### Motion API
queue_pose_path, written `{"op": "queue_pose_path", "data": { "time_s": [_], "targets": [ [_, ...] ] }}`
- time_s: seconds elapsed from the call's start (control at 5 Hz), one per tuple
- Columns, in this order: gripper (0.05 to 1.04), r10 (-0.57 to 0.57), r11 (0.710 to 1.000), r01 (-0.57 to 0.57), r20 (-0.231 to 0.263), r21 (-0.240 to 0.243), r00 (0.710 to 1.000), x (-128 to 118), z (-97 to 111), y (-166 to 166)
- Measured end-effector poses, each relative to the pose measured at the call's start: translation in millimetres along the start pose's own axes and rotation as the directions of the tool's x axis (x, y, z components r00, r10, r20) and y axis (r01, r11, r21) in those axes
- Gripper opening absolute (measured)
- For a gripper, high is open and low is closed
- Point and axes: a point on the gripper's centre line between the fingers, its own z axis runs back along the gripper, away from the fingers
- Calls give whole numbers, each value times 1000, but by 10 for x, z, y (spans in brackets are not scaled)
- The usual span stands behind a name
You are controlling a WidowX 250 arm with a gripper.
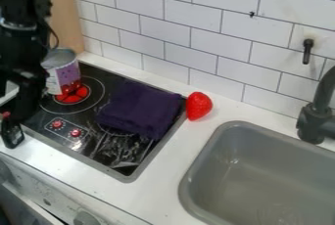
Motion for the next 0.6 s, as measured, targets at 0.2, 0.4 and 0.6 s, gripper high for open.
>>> {"op": "queue_pose_path", "data": {
  "time_s": [0.2, 0.4, 0.6],
  "targets": [
    [1003, 13, 1000, -13, -6, -14, 1000, -24, -46, 180],
    [1003, -19, 1000, 18, -11, -24, 1000, -22, -83, 246],
    [1003, -9, 1000, 9, -20, -27, 1000, -21, -132, 307]
  ]
}}
